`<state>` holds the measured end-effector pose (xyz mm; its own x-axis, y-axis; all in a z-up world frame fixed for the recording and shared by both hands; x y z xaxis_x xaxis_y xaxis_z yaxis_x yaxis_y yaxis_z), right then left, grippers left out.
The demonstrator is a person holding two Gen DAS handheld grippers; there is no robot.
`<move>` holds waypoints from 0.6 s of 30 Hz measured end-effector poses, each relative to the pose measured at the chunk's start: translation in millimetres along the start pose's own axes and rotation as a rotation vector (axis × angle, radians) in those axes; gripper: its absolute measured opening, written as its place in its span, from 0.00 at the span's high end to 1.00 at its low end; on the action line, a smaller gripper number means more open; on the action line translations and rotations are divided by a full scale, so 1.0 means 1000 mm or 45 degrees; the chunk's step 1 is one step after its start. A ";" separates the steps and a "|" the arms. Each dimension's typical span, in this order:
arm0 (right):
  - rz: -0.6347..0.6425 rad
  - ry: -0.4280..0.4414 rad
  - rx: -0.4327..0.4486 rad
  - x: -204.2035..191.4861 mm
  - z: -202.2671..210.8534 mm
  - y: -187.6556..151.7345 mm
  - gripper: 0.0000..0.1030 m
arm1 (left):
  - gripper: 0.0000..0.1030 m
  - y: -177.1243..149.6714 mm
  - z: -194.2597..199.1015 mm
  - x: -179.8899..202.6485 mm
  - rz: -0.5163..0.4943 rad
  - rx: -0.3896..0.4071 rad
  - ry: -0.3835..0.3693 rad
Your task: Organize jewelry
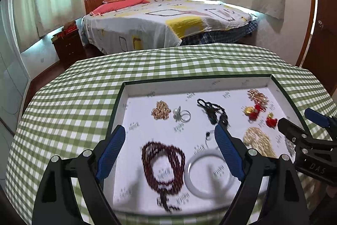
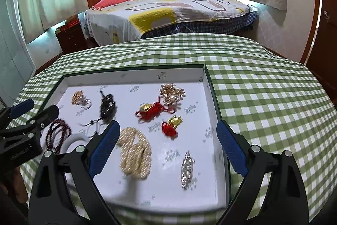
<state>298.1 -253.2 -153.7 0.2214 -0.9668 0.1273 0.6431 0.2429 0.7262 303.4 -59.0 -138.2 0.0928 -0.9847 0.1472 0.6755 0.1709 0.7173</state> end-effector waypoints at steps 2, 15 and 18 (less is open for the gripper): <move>0.011 -0.004 0.010 -0.004 0.010 -0.002 0.12 | 0.19 -0.001 0.011 -0.002 0.015 0.020 0.001; 0.050 0.016 0.105 -0.021 0.092 0.000 0.12 | 0.19 -0.003 0.092 -0.015 0.120 0.119 -0.028; 0.058 0.009 0.135 -0.022 0.112 0.001 0.12 | 0.19 -0.005 0.108 -0.019 0.111 0.143 -0.013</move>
Point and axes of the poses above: each gripper's, at about its wrist camera, not at the fingertips, and z roughly against the way its jaws point, x to its right, y to its top, the point moved 8 cm from there along -z, roughly the way its jaws point, and after that the axes turned 15 degrees about z, right-handed, at the moved point
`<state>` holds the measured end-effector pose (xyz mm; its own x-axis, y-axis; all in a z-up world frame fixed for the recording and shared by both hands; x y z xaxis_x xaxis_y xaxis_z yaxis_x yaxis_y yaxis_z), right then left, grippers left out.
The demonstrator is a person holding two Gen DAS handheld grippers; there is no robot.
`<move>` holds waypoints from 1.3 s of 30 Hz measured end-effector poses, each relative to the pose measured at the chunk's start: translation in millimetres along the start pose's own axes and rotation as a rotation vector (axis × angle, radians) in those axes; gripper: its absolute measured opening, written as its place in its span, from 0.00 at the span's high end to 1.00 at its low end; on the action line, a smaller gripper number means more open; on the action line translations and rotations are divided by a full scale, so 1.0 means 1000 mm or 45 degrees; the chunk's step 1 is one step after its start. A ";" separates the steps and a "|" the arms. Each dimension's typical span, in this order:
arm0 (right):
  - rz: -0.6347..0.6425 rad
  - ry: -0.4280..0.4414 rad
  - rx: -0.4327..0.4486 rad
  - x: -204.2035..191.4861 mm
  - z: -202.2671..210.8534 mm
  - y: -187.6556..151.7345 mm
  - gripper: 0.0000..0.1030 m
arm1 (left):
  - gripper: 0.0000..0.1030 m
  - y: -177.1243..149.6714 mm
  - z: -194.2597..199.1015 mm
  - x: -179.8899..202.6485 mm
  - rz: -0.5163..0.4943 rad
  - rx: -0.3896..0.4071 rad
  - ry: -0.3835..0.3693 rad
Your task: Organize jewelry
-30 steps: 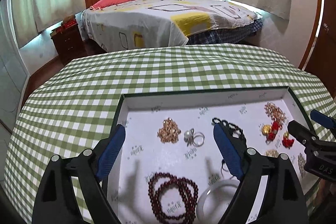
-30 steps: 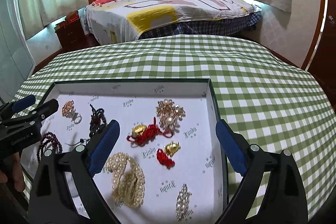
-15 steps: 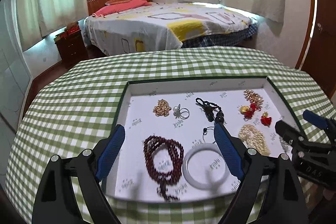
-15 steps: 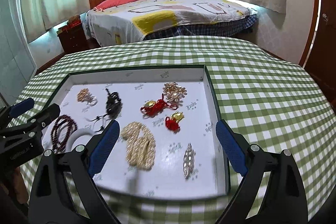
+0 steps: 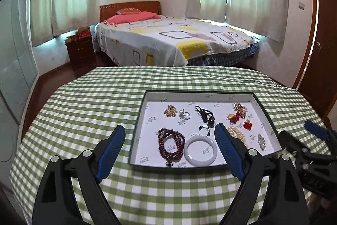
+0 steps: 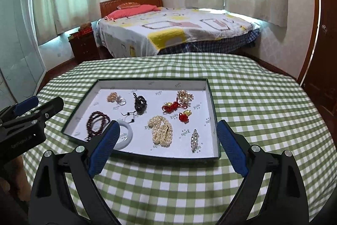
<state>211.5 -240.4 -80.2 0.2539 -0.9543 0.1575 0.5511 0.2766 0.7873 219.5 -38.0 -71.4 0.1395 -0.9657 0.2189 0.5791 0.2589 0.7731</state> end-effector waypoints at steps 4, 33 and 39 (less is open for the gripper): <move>0.018 -0.004 0.043 -0.003 0.027 0.005 0.12 | 0.19 0.000 0.019 -0.005 0.024 0.014 -0.001; 0.059 -0.020 0.237 -0.016 0.136 0.017 0.11 | 0.18 0.008 0.127 -0.012 0.017 0.214 -0.041; 0.060 -0.020 0.250 -0.017 0.142 0.016 0.11 | 0.18 0.005 0.134 -0.012 0.017 0.223 -0.046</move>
Point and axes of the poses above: each gripper's, at about its wrist camera, not at the fingertips, and z roughly against the way its jaws point, x to its right, y to its top, the point moved 8 cm from there along -z, roughly the way its jaws point, and after that the axes turned 15 degrees about z, right-handed, at the moved point
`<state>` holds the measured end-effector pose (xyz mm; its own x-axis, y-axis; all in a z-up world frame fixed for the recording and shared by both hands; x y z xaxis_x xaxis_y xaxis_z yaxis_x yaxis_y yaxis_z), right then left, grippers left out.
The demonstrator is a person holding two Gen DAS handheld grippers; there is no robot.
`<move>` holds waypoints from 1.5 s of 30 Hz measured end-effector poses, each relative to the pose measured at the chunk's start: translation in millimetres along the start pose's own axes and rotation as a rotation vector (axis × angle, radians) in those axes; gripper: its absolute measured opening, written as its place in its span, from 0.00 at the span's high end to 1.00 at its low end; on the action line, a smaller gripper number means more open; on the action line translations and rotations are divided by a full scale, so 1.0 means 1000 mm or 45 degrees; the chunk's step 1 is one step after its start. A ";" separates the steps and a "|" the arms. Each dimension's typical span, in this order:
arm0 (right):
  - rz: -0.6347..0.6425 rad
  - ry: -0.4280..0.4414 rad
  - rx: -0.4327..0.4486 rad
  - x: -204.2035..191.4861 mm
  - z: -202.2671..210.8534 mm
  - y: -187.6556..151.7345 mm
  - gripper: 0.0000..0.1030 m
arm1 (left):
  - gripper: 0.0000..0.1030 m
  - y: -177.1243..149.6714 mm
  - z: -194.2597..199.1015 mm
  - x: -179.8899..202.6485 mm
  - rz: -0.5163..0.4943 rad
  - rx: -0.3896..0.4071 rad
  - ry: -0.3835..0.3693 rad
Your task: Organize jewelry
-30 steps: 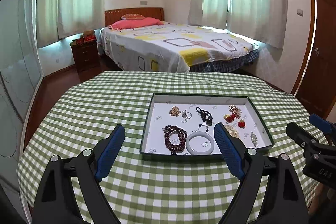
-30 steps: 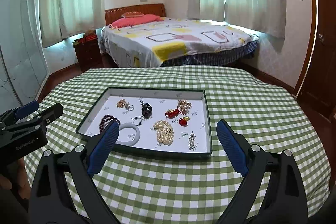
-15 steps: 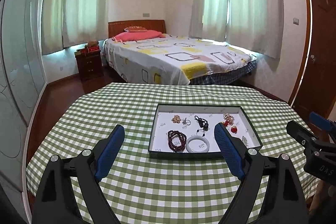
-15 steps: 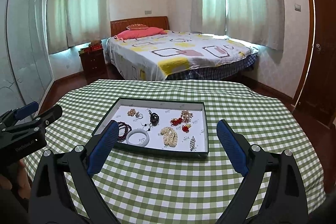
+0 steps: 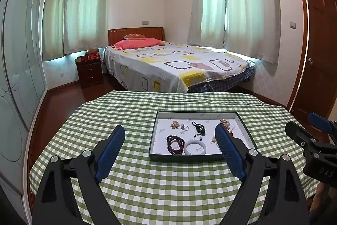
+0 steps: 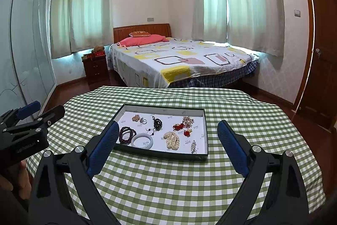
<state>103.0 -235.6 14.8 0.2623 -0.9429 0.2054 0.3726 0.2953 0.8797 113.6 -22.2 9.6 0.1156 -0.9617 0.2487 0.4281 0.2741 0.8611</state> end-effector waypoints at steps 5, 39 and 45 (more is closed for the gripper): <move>0.001 0.001 0.000 0.000 0.001 0.000 0.11 | 0.18 -0.001 0.004 -0.001 0.004 0.005 -0.001; 0.003 0.001 -0.001 -0.002 0.004 0.000 0.11 | 0.18 -0.005 0.004 -0.009 0.019 -0.015 0.009; 0.002 0.001 -0.001 -0.002 0.004 0.000 0.11 | 0.18 -0.004 0.003 -0.010 0.026 -0.005 0.018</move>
Point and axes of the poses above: each gripper's, at about its wrist camera, not at the fingertips, and z roughly against the way its jaws point, x to its right, y to its top, the point moved 8 cm from there along -z, roughly the way its jaws point, and after that the axes turned 15 degrees about z, right-handed, at the moved point
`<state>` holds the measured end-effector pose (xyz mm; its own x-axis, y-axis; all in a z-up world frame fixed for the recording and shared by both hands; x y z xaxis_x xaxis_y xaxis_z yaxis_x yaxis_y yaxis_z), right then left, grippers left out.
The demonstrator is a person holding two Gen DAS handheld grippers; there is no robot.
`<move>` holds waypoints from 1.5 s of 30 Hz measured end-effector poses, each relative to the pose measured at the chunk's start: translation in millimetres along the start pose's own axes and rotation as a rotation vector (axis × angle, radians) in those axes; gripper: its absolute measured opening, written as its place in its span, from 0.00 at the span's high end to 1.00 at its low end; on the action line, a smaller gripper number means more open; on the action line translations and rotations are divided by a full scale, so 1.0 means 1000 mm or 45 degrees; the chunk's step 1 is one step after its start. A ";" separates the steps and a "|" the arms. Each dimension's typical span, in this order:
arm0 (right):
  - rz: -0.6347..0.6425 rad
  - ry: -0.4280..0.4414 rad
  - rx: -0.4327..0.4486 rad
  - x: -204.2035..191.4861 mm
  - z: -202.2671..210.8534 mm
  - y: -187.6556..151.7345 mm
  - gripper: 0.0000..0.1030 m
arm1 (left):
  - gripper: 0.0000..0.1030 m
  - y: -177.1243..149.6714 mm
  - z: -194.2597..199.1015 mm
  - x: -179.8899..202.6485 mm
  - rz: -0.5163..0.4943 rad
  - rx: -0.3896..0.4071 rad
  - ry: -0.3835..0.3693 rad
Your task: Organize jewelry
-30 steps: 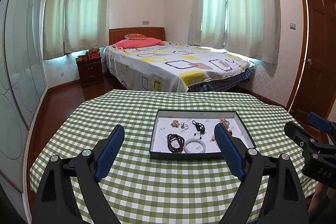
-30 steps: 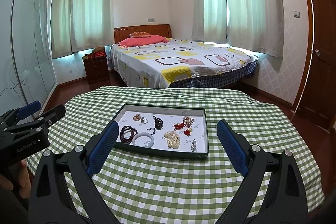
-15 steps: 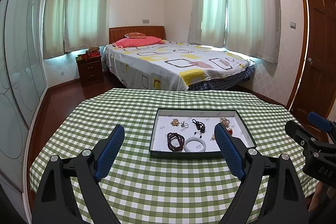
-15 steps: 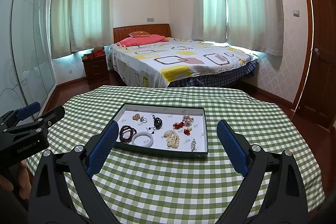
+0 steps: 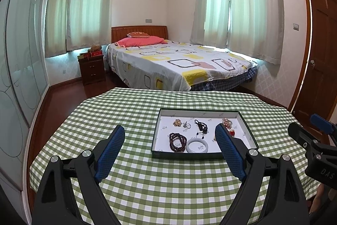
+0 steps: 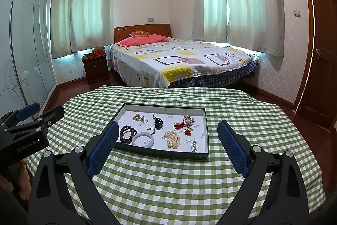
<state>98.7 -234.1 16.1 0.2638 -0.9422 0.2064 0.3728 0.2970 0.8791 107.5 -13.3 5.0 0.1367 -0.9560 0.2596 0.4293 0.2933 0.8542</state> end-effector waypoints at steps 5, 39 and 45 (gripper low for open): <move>0.001 0.000 0.000 0.000 0.000 0.000 0.10 | 0.18 0.000 -0.002 0.002 -0.003 0.000 -0.006; -0.001 0.005 -0.036 -0.003 -0.011 -0.009 0.10 | 0.18 -0.005 -0.018 -0.002 0.003 -0.016 0.014; -0.026 0.003 -0.083 0.004 -0.029 -0.019 0.10 | 0.18 -0.016 -0.046 -0.016 0.019 -0.112 0.042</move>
<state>118.7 -239.1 -12.9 0.2572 -0.9480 0.1875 0.4352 0.2869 0.8534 139.5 -2.6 -34.0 0.1722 -0.9513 0.2557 0.5038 0.3081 0.8070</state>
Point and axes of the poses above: each gripper's, at about its wrist camera, not at the fingertips, and z roughly against the way its jaws point, x to its right, y to its top, the point moved 8 cm from there along -z, roughly the way its jaws point, and after that the axes turned 15 degrees about z, right-handed, at the moved point
